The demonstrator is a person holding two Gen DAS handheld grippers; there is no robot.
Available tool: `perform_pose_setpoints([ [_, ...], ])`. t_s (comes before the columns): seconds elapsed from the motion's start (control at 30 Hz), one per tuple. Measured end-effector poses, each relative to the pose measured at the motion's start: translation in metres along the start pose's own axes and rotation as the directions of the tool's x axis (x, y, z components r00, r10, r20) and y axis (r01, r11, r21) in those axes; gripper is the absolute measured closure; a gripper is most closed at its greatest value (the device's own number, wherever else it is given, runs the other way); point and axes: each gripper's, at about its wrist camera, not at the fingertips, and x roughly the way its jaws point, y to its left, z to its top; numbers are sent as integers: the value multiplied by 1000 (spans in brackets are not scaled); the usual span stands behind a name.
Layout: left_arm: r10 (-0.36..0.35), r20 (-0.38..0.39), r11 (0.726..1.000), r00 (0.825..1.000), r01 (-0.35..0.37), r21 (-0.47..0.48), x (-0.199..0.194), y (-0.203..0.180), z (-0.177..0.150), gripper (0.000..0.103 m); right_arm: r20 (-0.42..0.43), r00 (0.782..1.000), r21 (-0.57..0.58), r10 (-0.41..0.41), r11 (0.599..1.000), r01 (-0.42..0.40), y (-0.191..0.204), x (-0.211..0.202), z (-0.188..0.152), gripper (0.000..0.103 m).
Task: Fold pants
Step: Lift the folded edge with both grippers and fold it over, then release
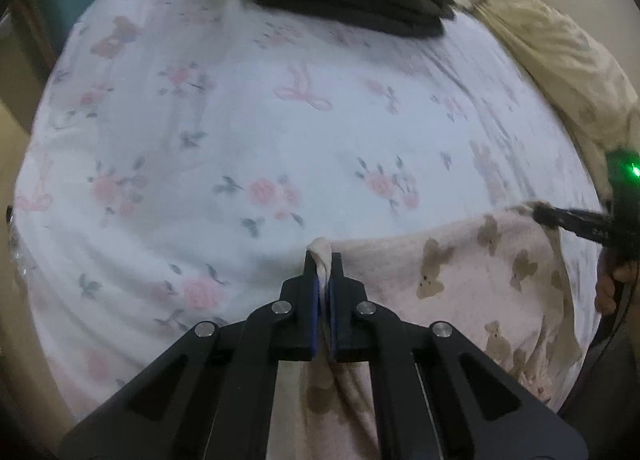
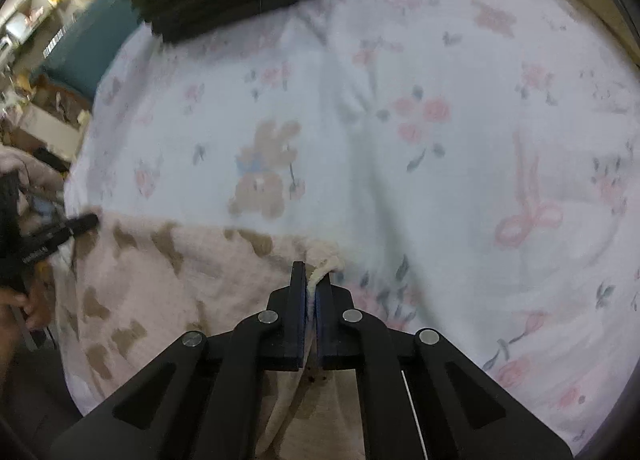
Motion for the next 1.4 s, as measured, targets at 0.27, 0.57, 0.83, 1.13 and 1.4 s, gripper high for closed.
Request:
perform_pose_setpoints([
  [0.27, 59, 161, 997, 985, -49, -66, -25, 4, 23, 101, 233, 972, -37, -5, 999, 14, 11, -34, 22, 100],
  [0.57, 57, 178, 998, 982, -52, -34, -40, -2, 15, 101, 243, 970, -34, -3, 999, 11, 14, -46, 14, 100],
  [0.83, 61, 213, 995, 975, -77, 66, -75, -24, -1, 101, 248, 969, -74, -25, 996, 44, 27, -75, -4, 100],
  [1.13, 81, 199, 982, 977, -113, 153, -109, -45, -30, 100, 230, 972, -164, -46, 983, 85, 47, -106, -45, 100],
  [1.4, 178, 95, 935, 979, -198, 293, -101, -66, -75, 99, 126, 988, -253, -92, 960, 122, 57, -102, -92, 100],
])
